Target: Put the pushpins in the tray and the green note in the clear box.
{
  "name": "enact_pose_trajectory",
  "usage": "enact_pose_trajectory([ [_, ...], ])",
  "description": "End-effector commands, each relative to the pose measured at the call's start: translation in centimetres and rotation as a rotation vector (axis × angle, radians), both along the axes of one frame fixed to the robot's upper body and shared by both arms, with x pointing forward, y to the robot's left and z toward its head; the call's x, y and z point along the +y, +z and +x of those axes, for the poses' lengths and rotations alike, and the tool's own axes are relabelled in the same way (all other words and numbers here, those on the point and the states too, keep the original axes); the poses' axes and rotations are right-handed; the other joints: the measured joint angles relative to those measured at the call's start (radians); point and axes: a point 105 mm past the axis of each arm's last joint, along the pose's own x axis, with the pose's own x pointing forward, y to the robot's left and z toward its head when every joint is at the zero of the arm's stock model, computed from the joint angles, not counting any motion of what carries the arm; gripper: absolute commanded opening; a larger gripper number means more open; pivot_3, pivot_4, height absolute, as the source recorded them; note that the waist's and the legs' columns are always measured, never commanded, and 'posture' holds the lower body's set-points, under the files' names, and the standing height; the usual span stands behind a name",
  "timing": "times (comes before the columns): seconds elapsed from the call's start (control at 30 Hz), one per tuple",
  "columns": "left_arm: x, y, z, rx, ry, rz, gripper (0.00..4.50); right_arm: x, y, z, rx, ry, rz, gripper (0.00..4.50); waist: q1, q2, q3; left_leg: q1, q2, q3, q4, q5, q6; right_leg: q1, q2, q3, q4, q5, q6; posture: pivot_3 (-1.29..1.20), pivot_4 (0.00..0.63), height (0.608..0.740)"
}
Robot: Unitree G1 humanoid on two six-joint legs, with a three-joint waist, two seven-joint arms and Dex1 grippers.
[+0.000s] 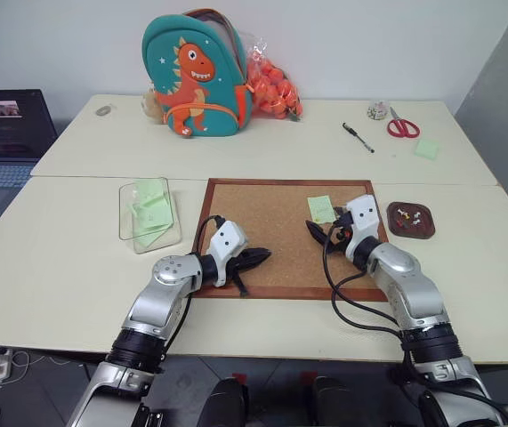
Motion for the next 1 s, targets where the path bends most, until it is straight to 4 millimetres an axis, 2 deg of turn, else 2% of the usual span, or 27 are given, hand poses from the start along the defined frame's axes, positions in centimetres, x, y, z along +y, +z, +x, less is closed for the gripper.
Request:
enact_pose_trajectory([
  [0.03,-0.7,-2.4,-1.2,0.089,-0.034,0.03,0.0,0.9,1.6,0.5,-0.069,0.021,0.009,4.35,0.0,0.0,0.0,0.0,0.0,0.0,0.0,0.0,0.0,0.0,0.0,0.0,0.0,0.0,0.0,0.0,0.15,0.74],
  [0.17,-0.8,-2.3,-1.3,0.088,-0.036,0.031,0.0,1.1,1.3,0.7,-0.065,0.022,-0.002,4.35,0.0,0.0,0.0,0.0,0.0,0.0,0.0,0.0,0.0,0.0,0.0,0.0,0.0,0.0,0.0,0.0,0.15,0.74],
  [0.3,-0.8,-2.3,-1.3,0.087,-0.038,0.032,0.0,1.0,1.0,1.1,-0.06,0.013,-0.021,3.64,0.0,0.0,0.0,0.0,0.0,0.0,0.0,0.0,0.0,0.0,0.0,0.0,0.0,0.0,0.0,0.0,0.15,0.74],
  [0.67,-0.7,-2.4,-1.5,0.09,-0.033,0.034,0.0,1.0,0.6,1.3,-0.047,0.012,-0.026,1.22,-0.001,0.0,0.0,0.0,0.0,0.0,0.0,0.0,0.0,0.0,0.0,0.0,0.0,0.0,0.0,0.0,0.15,0.74],
  [0.83,-0.6,-2.4,-1.5,0.09,-0.03,0.035,0.0,1.1,0.4,1.3,-0.042,0.016,-0.025,0.33,-0.002,0.0,0.0,0.0,0.0,0.0,0.0,0.0,0.0,0.0,0.0,0.0,0.0,0.0,0.0,0.0,0.15,0.74],
  [0.9,-0.5,-2.4,-1.5,0.091,-0.029,0.036,0.0,1.1,0.4,1.3,-0.04,0.017,-0.025,0.04,-0.002,0.0,0.0,0.0,0.0,0.0,0.0,0.0,0.0,0.0,0.0,0.0,0.0,0.0,0.0,0.0,0.15,0.74],
  [1.0,-0.5,-2.5,-1.6,0.091,-0.029,0.036,0.0,1.1,0.4,1.2,-0.041,0.017,-0.023,0.04,-0.002,0.0,0.0,0.0,0.0,0.0,0.0,0.0,0.0,0.0,0.0,0.0,0.0,0.0,0.0,0.0,0.15,0.74],
])
